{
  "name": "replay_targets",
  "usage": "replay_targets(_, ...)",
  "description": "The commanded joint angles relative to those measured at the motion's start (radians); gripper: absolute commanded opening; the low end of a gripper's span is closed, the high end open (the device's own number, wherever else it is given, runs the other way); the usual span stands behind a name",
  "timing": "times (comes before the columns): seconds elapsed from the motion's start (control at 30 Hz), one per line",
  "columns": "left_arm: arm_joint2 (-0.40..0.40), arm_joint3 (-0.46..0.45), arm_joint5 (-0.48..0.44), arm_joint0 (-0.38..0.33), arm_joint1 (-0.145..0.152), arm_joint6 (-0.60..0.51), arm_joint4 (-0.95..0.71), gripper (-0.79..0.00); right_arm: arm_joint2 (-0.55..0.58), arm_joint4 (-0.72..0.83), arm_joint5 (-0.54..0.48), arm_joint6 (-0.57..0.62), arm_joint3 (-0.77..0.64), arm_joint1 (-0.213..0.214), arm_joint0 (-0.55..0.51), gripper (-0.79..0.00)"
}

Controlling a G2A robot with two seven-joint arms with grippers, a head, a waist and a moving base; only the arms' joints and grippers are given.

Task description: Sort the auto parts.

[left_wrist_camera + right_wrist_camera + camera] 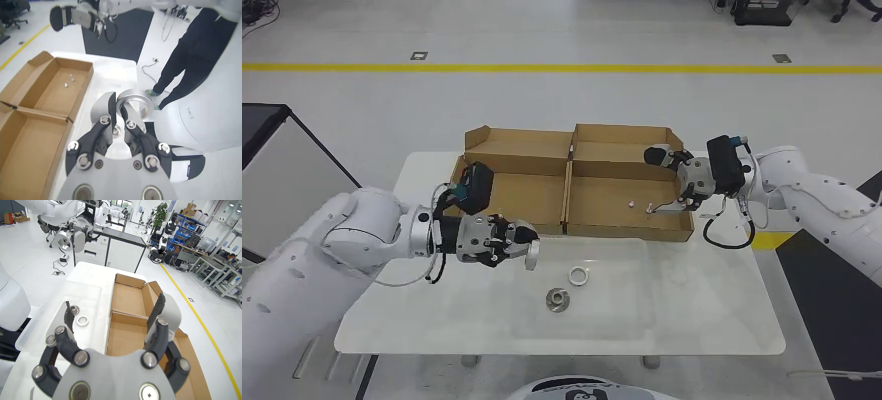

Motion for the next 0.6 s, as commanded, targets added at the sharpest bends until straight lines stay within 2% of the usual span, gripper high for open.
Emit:
replay_targets(0.0,-0.022,0.014,-0.074,0.032,0.001,0.064,-0.003,-0.785,0.000,0.000,0.000,0.000,0.000,0.000,0.000,0.000)
replay_targets(0.17,-0.044,-0.019,-0.074,0.065,-0.004,0.138,0.034,-0.785,0.000,0.000,0.000,0.000,0.000,0.000,0.000,0.000)
replay_targets(0.57,-0.044,-0.019,-0.074,0.065,-0.004,0.138,0.034,-0.785,0.000,0.000,0.000,0.000,0.000,0.000,0.000,0.000)
